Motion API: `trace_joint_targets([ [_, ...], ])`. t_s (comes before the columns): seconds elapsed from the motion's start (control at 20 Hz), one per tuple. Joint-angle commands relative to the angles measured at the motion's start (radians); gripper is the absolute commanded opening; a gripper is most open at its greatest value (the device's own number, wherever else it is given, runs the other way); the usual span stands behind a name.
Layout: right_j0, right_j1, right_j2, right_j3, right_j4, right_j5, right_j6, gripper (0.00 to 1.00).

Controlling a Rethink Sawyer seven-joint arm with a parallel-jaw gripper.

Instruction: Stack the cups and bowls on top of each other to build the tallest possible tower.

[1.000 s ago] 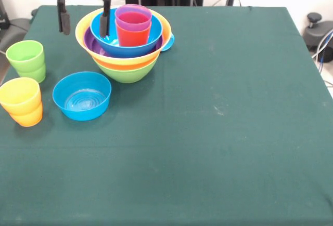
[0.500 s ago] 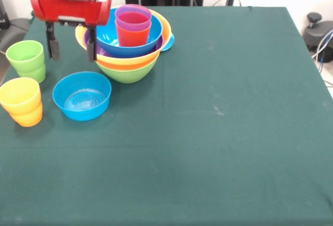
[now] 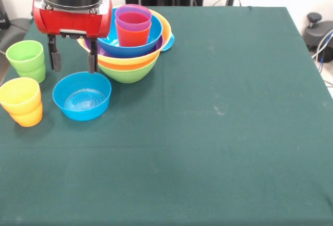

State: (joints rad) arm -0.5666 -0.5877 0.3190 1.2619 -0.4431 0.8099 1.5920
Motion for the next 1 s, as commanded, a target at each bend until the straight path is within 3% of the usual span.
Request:
trace_joint_targets([
  [0.05, -0.009, 0.024, 0.019, 0.052, -0.017, 0.006, -0.051, 1.00],
  [1.0, -0.023, -0.001, 0.033, 0.069, 0.009, 0.036, -0.053, 1.00],
])
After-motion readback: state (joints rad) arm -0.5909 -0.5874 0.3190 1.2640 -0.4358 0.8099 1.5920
